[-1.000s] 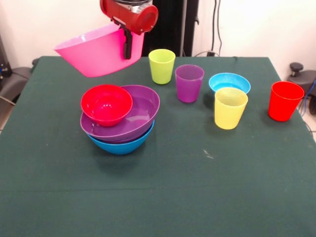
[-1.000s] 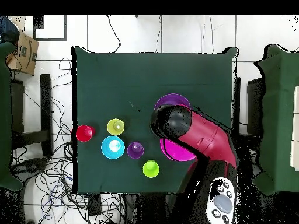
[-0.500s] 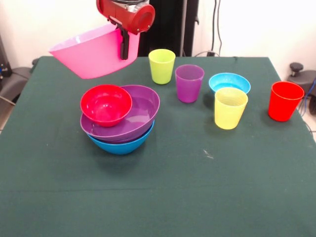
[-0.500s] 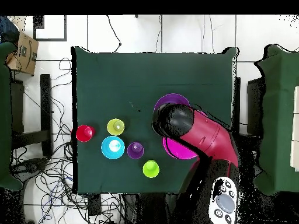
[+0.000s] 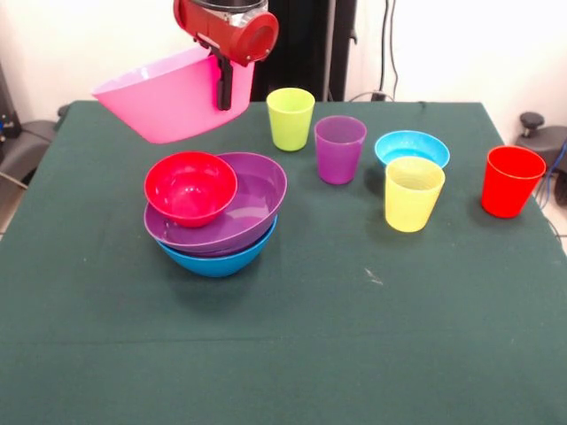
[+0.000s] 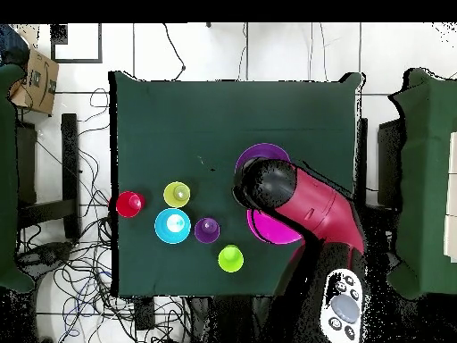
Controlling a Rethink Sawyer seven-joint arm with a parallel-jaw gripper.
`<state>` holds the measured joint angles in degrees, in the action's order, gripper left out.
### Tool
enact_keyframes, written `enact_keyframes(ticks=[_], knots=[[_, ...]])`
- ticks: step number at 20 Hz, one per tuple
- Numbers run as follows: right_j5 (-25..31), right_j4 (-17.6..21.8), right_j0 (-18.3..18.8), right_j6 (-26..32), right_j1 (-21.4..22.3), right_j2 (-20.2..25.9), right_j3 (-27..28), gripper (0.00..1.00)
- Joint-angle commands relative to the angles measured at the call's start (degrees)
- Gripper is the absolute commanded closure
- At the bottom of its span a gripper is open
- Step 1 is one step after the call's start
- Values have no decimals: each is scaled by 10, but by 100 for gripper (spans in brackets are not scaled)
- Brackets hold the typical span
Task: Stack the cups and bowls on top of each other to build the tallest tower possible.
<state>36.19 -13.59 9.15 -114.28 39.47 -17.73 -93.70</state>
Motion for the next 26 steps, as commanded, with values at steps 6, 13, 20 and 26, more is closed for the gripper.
enact_keyframes(ticks=[6, 13, 20, 26], knots=[[-23, 16, 10, -28, -48, 77, 46, 100], [-23, 18, 17, -22, -45, 81, 49, 100], [-30, 19, 20, -24, -48, 87, 56, 100], [-26, 21, 23, -21, -48, 87, 63, 100]])
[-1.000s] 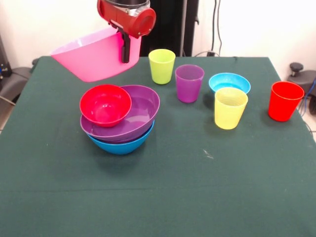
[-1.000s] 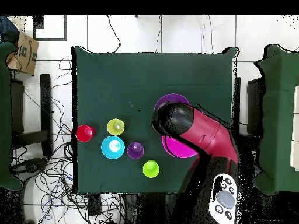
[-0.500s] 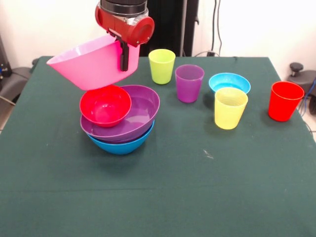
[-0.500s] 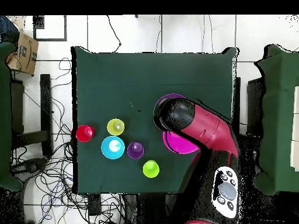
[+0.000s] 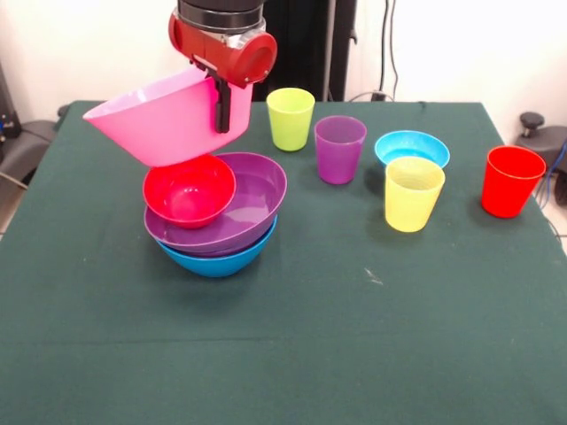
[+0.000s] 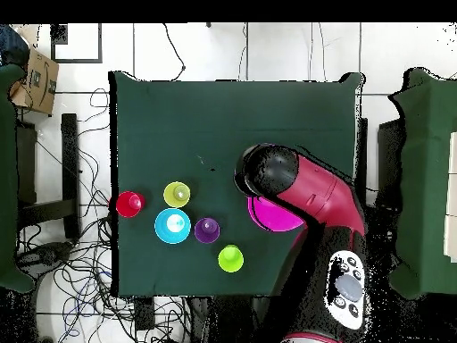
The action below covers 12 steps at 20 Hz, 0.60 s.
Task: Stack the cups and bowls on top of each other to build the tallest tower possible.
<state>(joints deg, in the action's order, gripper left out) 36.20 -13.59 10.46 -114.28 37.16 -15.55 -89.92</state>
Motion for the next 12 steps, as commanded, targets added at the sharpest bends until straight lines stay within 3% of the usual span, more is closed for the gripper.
enact_keyframes(ticks=[1, 12], knots=[[-26, 21, 10, -22, -25, 65, 26, 100], [-102, 24, 31, -14, -53, 96, 11, 100]])
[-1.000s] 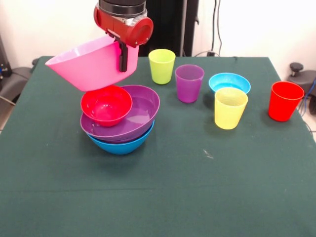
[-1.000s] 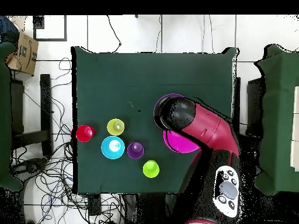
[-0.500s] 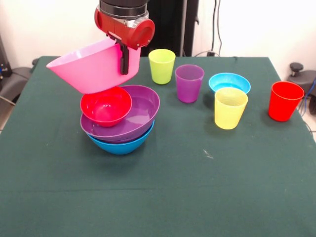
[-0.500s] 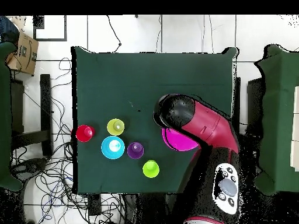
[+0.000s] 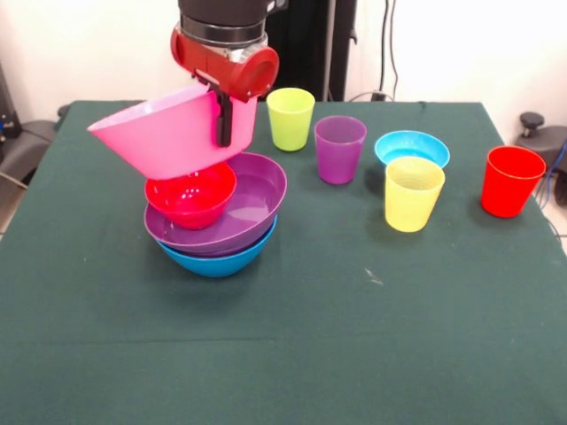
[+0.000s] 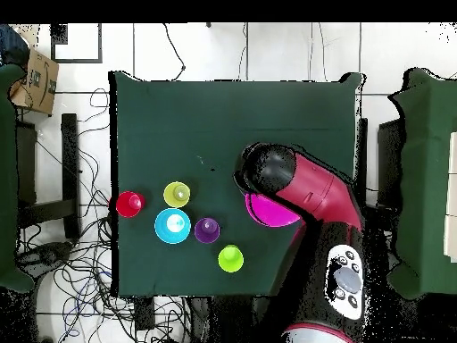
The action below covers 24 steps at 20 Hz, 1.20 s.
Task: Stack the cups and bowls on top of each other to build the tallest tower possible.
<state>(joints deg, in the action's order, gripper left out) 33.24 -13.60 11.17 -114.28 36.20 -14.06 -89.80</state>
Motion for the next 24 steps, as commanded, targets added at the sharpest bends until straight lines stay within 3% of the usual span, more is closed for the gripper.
enact_keyframes(ticks=[1, 24], knots=[[-82, 25, 26, -16, -43, 83, 5, 100], [-81, 33, -17, -37, -45, 59, -19, 100]])
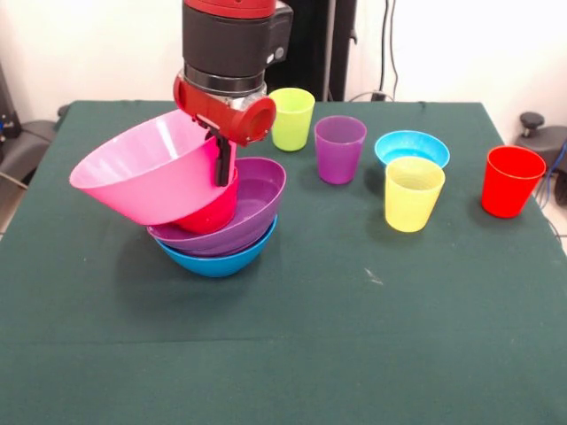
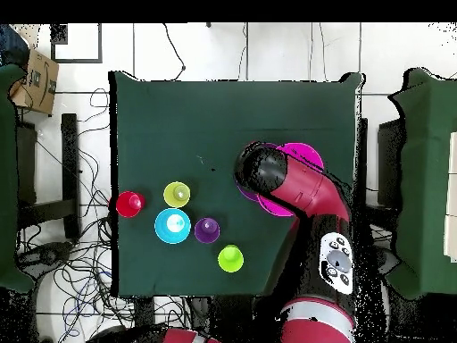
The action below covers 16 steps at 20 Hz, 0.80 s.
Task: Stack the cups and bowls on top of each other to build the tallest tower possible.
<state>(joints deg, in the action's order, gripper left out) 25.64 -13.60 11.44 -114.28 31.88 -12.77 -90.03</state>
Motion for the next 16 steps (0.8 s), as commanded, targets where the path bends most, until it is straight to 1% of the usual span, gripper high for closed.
enact_keyframes(ticks=[1, 9, 16], knots=[[-3, 32, -22, -37, -1, 48, -15, 100], [20, 16, -40, -58, 22, 37, -26, 100], [10, 12, -43, -64, 28, 38, -39, 100]])
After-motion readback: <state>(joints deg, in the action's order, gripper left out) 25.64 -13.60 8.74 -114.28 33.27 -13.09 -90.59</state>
